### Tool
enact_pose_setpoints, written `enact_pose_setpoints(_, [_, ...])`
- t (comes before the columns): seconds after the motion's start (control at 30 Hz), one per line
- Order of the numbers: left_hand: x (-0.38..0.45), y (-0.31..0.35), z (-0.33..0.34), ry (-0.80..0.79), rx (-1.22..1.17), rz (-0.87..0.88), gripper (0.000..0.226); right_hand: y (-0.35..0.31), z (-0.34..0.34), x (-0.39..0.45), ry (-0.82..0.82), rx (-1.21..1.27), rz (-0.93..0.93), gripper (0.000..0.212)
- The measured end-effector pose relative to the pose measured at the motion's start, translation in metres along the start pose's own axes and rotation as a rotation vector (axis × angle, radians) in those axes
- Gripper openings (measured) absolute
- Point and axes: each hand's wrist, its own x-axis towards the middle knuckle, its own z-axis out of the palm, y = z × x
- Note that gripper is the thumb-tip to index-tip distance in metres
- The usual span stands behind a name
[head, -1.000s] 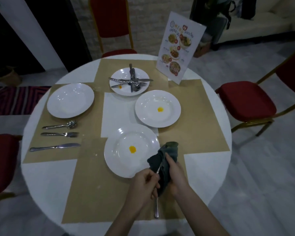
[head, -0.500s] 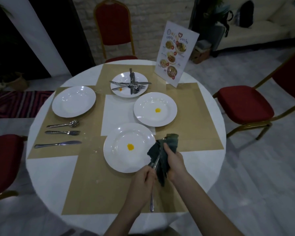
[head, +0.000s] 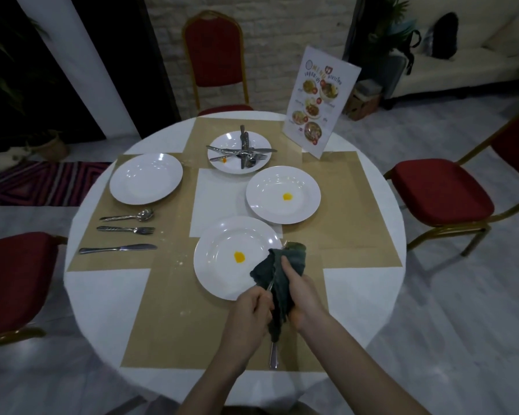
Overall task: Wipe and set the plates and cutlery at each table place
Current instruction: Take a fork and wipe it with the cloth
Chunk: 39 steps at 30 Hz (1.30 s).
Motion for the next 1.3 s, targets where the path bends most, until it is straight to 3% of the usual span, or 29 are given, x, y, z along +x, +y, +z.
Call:
enact_pose_setpoints(0.2, [-0.01, -0.002, 0.008, -0.111, 0.065, -0.008, 0.029, -0.019, -0.015, 0.001, 0.114, 0.095, -0.051, 0.033])
enact_pose_setpoints(0.4, [-0.007, 0.001, 0.01, -0.115, -0.008, 0.002, 0.031, -0.014, -0.013, -0.009, 0.061, 0.058, -0.02, 0.027])
enact_pose_setpoints(0.6, [-0.014, 0.004, 0.008, -0.147, 0.025, 0.002, 0.029, -0.027, -0.02, 0.004, 0.189, 0.089, -0.093, 0.029])
enact_pose_setpoints(0.77, [-0.015, -0.006, 0.011, -0.079, 0.071, -0.024, 0.03, -0.006, -0.016, -0.007, 0.057, 0.092, -0.043, 0.026])
enact_pose_setpoints(0.9, [-0.018, -0.013, 0.015, -0.047, 0.113, -0.05, 0.03, 0.006, -0.014, -0.005, 0.058, 0.105, -0.009, 0.027])
enact_pose_setpoints(1.1, [-0.009, -0.003, 0.016, -0.061, 0.118, -0.02, 0.029, -0.004, -0.008, 0.009, 0.225, 0.068, -0.115, 0.021])
enact_pose_setpoints(1.3, [0.001, -0.006, 0.003, 0.039, 0.073, 0.019, 0.03, -0.009, -0.001, -0.012, 0.043, -0.105, -0.113, 0.028])
